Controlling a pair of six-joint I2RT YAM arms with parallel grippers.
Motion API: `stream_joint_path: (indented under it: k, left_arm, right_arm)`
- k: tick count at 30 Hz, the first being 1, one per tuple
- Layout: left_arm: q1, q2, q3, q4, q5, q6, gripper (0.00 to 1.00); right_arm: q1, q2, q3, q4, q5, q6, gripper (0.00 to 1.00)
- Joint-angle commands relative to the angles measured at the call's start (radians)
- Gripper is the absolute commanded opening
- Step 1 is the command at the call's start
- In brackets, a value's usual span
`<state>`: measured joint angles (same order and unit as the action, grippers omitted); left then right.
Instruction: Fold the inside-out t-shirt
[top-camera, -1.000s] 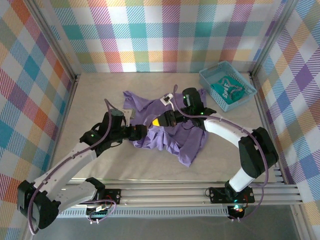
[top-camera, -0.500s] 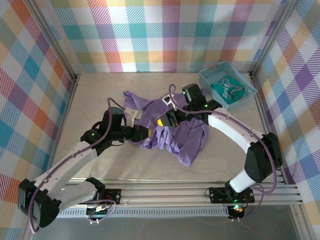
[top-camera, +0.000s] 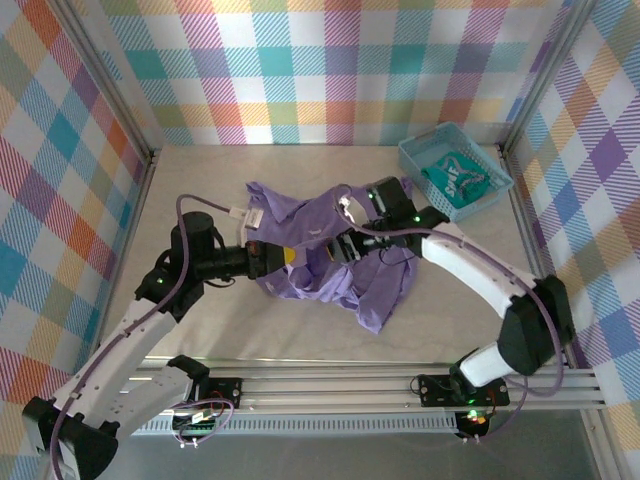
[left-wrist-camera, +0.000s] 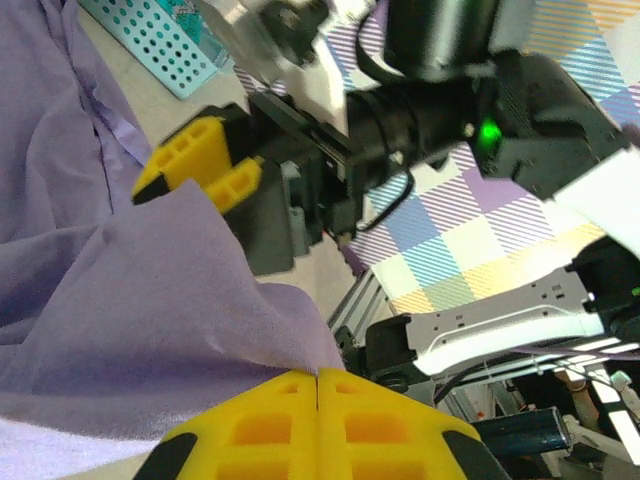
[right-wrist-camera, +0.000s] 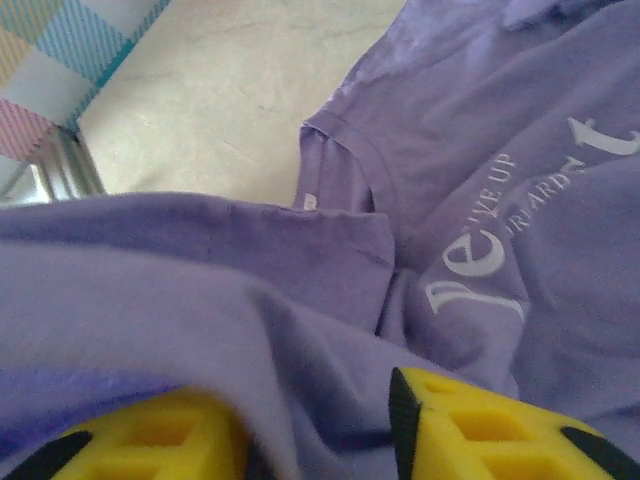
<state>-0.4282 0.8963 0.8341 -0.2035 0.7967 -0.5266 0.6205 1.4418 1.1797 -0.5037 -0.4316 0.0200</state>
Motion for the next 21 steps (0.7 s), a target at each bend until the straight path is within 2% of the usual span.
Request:
stream_joint_path:
  k: [1, 6, 9, 13, 19, 21]
  left_arm:
    - [0.012, 0.002, -0.010, 0.042, 0.027, -0.018, 0.00]
    - [0.016, 0.006, -0.008, 0.032, 0.016, -0.015, 0.00]
    - [0.017, 0.010, -0.007, 0.031, 0.015, -0.015, 0.00]
    - [0.017, 0.008, -0.006, 0.030, 0.014, -0.013, 0.00]
    - [0.017, -0.002, -0.009, 0.034, 0.015, -0.015, 0.00]
    - [0.019, -0.007, -0.010, 0.036, 0.015, -0.015, 0.00]
  right_arm:
    - [0.042, -0.129, -0.064, 0.074, 0.135, -0.049, 0.48]
    - [0.158, -0.239, -0.148, 0.159, 0.318, -0.110, 0.56]
    - [0.233, -0.238, -0.156, 0.177, 0.410, -0.167, 0.54]
    - [0.281, -0.171, -0.132, 0.208, 0.463, -0.172, 0.52]
    - [0.298, -0.017, -0.069, 0.226, 0.567, -0.143, 0.62]
    - [0.298, 0.012, -0.069, 0.239, 0.609, -0.133, 0.58]
